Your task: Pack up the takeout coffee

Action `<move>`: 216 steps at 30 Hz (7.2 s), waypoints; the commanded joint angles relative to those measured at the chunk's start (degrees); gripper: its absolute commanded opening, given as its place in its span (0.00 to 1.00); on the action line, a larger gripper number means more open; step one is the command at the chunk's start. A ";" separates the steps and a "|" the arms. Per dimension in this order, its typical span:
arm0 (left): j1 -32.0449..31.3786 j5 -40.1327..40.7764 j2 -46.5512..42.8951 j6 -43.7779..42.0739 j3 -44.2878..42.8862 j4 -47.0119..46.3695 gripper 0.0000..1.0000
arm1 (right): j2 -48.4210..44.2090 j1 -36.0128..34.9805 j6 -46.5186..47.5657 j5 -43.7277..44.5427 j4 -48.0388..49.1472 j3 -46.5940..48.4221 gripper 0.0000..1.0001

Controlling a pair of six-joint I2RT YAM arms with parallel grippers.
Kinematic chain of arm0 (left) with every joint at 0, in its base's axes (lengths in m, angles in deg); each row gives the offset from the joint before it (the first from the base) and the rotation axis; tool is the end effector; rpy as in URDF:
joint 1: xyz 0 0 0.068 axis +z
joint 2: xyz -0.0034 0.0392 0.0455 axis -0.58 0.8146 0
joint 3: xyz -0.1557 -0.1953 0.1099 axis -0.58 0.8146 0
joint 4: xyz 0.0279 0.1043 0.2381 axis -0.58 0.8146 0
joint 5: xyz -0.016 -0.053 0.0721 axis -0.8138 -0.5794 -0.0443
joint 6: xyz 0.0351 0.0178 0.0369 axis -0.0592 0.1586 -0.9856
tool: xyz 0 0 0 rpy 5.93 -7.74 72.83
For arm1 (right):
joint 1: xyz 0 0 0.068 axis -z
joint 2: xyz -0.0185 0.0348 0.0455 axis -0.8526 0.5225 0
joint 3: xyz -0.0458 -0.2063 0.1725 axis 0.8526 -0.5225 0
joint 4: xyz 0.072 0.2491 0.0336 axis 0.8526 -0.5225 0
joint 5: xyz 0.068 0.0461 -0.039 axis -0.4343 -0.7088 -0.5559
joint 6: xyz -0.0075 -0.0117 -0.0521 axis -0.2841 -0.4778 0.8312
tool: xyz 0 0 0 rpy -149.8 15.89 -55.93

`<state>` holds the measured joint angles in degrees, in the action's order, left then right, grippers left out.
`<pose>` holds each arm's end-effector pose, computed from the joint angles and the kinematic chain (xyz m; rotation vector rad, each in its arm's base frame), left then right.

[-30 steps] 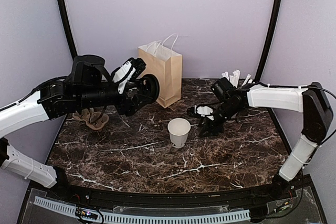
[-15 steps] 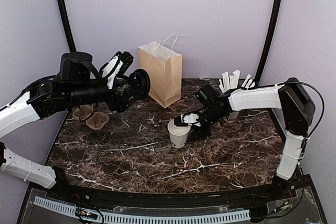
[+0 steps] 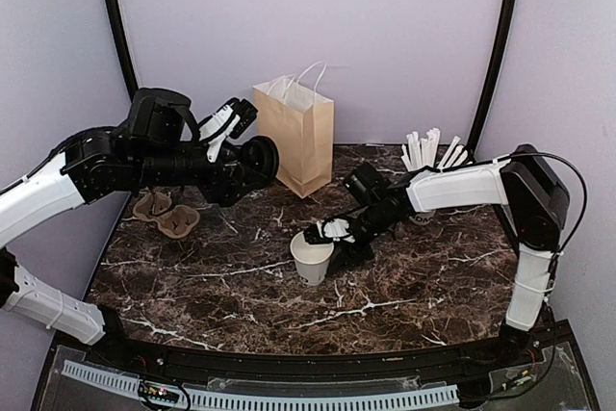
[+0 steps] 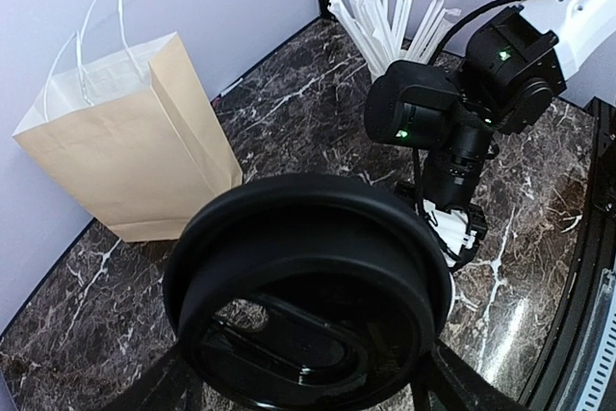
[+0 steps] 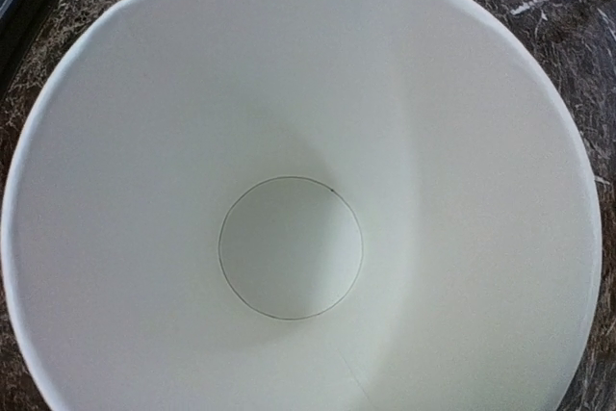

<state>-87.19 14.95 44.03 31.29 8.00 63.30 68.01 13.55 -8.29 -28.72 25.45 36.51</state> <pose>0.1659 -0.2048 0.3979 0.9091 1.7713 -0.4220 0.2600 0.2842 0.1684 -2.0376 1.5599 0.6207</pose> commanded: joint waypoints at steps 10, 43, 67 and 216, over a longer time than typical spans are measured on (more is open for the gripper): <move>0.77 -8.23 9.39 3.74 -12.78 19.95 0.74 | -8.45 4.15 -5.03 -6.54 -2.97 -1.95 0.55; -8.10 -6.33 38.95 -1.33 -32.13 37.49 0.73 | -23.57 15.95 -16.19 -11.91 -6.65 -14.15 0.56; -8.25 -2.39 45.46 -2.48 -34.38 37.76 0.74 | -23.25 15.94 -15.84 -12.94 -7.06 -14.65 0.56; -4.06 -12.19 47.63 -3.44 -38.60 37.45 0.80 | -17.59 12.61 -12.76 -13.92 -10.76 -13.13 0.55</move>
<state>-91.43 5.07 92.00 28.12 -29.16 99.89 50.02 26.60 -21.93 -42.21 15.33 22.44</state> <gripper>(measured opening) 0.802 0.546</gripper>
